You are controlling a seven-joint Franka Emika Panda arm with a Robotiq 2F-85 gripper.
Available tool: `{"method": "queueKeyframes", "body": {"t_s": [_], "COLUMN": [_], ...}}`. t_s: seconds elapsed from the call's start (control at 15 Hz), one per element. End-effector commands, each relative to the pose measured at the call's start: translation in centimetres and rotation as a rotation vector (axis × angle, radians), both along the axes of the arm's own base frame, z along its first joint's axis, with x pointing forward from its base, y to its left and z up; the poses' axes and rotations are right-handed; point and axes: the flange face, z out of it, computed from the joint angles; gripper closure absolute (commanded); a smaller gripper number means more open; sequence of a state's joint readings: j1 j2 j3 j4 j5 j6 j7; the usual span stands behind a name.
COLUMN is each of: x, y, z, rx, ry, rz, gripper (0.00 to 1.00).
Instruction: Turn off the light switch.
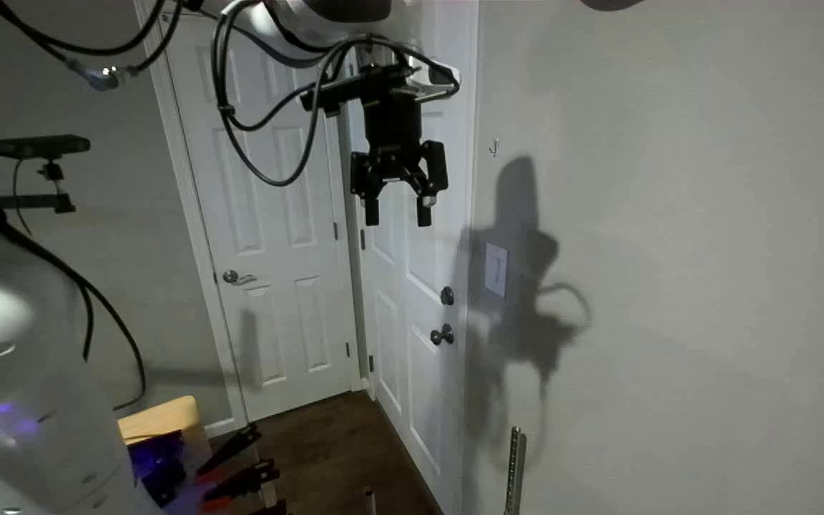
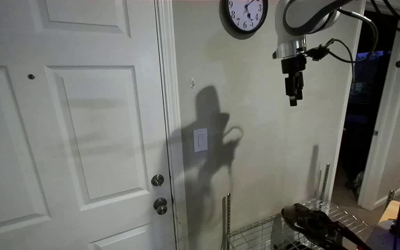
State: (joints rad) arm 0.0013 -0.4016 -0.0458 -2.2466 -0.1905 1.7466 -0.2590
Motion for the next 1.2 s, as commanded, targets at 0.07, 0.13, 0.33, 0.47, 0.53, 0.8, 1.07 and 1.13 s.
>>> {"method": "queueKeyframes", "body": {"t_s": [0.07,0.13,0.33,0.47,0.53,0.8,1.07,1.13], "x": [0.0,0.0,0.0,0.0,0.0,0.6,2.3,2.8], "y": [0.0,0.0,0.0,0.0,0.0,1.5,7.4,9.5], "z": [0.1,0.1,0.1,0.1,0.0,-1.1,-3.9,-4.9], "rx": [0.000,0.000,0.000,0.000,0.003,0.004,0.064,0.085], "ry": [0.001,0.001,0.001,0.001,0.002,-0.022,-0.089,-0.102], "rz": [0.000,0.000,0.000,0.000,0.000,0.032,0.154,0.196], "gripper": [0.00,0.00,0.00,0.00,0.00,0.00,0.00,0.00]}}
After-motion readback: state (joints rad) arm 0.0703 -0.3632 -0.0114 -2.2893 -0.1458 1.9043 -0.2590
